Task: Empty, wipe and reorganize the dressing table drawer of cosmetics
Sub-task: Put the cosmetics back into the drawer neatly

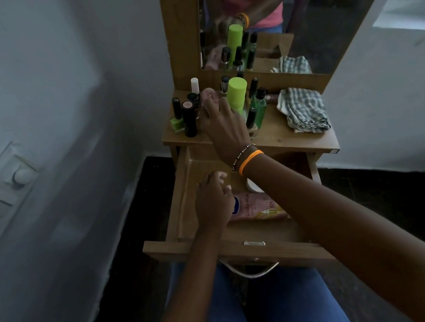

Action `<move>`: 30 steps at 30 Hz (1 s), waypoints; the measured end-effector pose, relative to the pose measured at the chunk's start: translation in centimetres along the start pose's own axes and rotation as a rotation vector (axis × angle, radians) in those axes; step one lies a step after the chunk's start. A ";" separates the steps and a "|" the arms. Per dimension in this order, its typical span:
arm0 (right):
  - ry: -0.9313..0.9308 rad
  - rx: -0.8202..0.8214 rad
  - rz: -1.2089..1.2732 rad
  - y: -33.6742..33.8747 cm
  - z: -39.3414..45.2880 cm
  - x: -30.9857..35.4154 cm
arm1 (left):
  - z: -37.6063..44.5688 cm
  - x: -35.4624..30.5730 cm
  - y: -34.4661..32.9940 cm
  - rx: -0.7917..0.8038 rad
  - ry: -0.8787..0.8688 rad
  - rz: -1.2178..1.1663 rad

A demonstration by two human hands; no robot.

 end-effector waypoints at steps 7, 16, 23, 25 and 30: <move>0.039 -0.222 0.060 2.9 -1.6 0.4 | 0.0 0.2 -0.1 0.006 0.021 -0.001; -0.038 -0.144 0.334 9.4 -9.1 -1.0 | 0.4 0.9 -1.1 0.012 0.073 0.068; -0.325 0.006 0.686 6.6 -15.1 -6.9 | 0.2 0.2 -1.5 0.096 -0.046 0.017; -0.469 0.038 0.825 4.2 -16.7 -9.2 | -0.1 -0.1 -2.3 0.200 -0.074 0.038; -0.758 0.188 1.003 -0.5 -20.4 -11.9 | -1.9 -1.3 -4.5 0.464 -0.200 0.293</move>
Point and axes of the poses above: each hand's wrist, its own z-axis towards the middle knuckle, its own y-axis out of the back of the hand, x = y × z, the point moved 8 cm from there along z, towards the middle knuckle
